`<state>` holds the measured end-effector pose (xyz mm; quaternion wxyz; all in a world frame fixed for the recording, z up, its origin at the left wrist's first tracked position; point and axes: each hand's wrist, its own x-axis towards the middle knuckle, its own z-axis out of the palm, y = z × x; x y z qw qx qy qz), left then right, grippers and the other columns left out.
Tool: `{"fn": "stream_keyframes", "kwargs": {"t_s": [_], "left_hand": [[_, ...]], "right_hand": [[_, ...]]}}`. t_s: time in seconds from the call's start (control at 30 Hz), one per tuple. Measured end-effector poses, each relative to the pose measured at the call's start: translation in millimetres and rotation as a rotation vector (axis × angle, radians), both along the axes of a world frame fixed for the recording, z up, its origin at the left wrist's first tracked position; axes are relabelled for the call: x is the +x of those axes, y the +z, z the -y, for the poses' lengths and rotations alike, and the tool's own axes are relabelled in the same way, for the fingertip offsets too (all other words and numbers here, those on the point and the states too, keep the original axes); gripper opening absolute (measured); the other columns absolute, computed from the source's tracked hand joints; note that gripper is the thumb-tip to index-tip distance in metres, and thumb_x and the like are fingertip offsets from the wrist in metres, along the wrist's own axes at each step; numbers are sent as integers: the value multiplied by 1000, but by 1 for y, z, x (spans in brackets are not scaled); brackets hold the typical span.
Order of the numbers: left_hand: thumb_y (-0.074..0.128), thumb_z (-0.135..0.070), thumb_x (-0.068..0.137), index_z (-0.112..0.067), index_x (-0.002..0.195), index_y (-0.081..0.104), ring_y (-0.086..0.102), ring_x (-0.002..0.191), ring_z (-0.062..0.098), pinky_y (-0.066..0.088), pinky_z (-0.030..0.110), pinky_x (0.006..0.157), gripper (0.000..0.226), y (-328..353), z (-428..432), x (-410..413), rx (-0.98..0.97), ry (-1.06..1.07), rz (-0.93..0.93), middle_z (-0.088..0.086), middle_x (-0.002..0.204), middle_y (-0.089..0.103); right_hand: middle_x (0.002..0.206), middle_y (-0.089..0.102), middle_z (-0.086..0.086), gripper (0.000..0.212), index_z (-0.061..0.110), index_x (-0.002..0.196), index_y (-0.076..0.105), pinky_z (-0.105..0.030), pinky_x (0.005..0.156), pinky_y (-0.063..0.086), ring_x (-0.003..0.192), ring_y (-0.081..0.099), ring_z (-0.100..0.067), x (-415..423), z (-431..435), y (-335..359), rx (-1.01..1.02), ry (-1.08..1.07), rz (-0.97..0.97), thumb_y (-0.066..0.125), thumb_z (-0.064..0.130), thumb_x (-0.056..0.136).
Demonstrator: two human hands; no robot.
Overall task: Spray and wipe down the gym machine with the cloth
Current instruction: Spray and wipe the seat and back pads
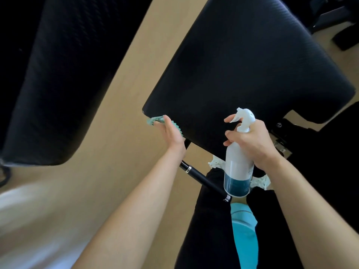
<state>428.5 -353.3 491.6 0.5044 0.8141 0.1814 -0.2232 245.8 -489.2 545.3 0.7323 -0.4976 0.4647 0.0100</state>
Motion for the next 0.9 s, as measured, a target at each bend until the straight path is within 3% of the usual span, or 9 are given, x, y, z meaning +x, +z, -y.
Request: {"fn": "stream_keyframes", "kwargs": {"t_s": [0.17, 0.23, 0.3, 0.43, 0.5, 0.6, 0.67, 0.73, 0.9], "left_hand": [[37, -45, 108, -22, 160, -23, -6, 159, 18, 5, 43, 129, 82, -1, 12, 1, 106, -137, 169, 0, 171, -20], [39, -38, 110, -18, 159, -25, -1, 159, 18, 6, 31, 125, 83, -5, 15, -30, 124, -134, 119, 2, 171, -20], [37, -43, 109, -25, 159, -25, 9, 158, 20, 11, 33, 124, 82, -11, 14, -63, 135, -137, 3, -1, 172, -12], [35, -43, 109, -32, 163, -15, 40, 136, 13, 28, 30, 108, 74, -14, 1, -102, 157, -180, -161, -5, 165, 25], [33, -40, 111, -32, 163, -11, 37, 135, 8, 26, 27, 105, 69, -8, -7, -104, 143, -228, -197, -10, 158, 31], [31, -45, 110, -32, 163, -12, 27, 135, 1, 23, 27, 112, 69, 1, -12, -88, 165, -282, -155, -18, 155, 24], [33, -41, 110, -29, 162, -18, 13, 153, 8, 17, 30, 123, 74, 4, -7, -71, 135, -308, -35, -10, 171, 0], [36, -35, 111, -25, 161, -21, -4, 158, 15, 15, 21, 117, 77, 5, 3, -52, 160, -322, 69, 0, 171, -19], [40, -52, 97, -24, 163, -16, 6, 158, 27, 25, 32, 119, 90, 2, 15, -3, 374, -370, 249, 9, 168, -29]], "right_hand": [[58, 66, 3, 32, 23, 110, 69, -40, 74, 60, 73, 79, -23, -6, 2, 1, 5, -37, -16, 68, 0, 88], [63, 67, 2, 32, 22, 111, 69, -37, 71, 60, 73, 79, -22, -11, 2, 3, 10, -64, -34, 68, 0, 88], [68, 66, 0, 32, 21, 112, 68, -36, 70, 59, 73, 79, -22, -17, 2, 3, 9, -86, -59, 68, 0, 88], [78, 71, -11, 32, 23, 111, 67, -30, 66, 55, 68, 78, -15, -29, -3, 3, -27, -51, -120, 67, 1, 88], [85, 73, -17, 31, 24, 111, 66, -28, 65, 54, 67, 77, -12, -32, -6, 3, -45, -9, -140, 66, 2, 89], [85, 73, -18, 31, 24, 110, 65, -28, 66, 53, 65, 77, -12, -34, -9, 3, -51, 13, -140, 66, 1, 89], [85, 73, -16, 30, 24, 110, 65, -24, 63, 53, 66, 77, -11, -32, -9, 3, -31, 5, -137, 66, 1, 90], [83, 73, -16, 30, 24, 110, 66, -17, 57, 51, 66, 77, -10, -30, -7, 4, -26, 1, -132, 66, 2, 90], [79, 70, -9, 32, 28, 110, 66, -27, 64, 52, 69, 78, -12, -24, 0, 5, -55, 13, -120, 67, 3, 91]]}}
